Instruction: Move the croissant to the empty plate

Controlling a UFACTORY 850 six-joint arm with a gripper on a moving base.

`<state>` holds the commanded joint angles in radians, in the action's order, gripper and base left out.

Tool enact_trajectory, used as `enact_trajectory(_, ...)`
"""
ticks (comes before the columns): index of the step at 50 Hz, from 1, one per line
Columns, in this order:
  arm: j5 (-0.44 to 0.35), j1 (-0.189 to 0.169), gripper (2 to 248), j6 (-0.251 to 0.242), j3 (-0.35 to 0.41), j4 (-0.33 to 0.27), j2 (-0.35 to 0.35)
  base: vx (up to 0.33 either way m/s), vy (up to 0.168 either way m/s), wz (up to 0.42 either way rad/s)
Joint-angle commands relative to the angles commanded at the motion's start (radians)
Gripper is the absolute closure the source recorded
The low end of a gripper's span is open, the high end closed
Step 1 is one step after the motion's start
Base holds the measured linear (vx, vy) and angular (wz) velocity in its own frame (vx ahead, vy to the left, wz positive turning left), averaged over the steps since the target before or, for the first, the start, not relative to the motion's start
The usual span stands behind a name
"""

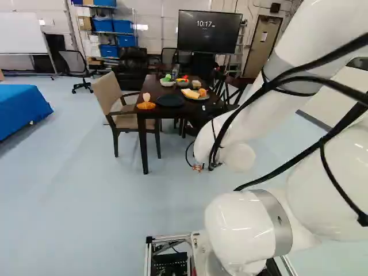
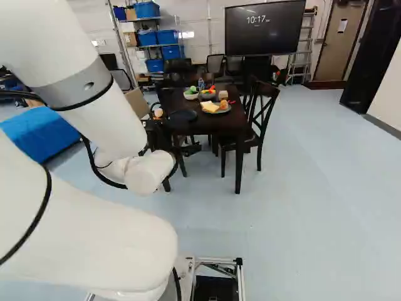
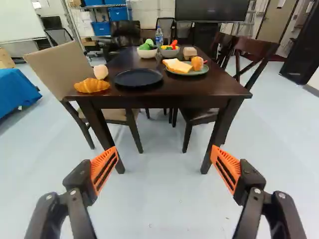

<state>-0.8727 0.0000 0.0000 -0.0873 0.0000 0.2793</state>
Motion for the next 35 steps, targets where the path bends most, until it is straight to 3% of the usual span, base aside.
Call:
enact_trajectory(22,0.0,0.0,3,0.0,0.0,0.0,0.0,0.146,-0.002,-0.01)
enact_trajectory(35,0.0,0.0,3,0.0,0.0,0.0,0.0,0.154,0.028,0.119)
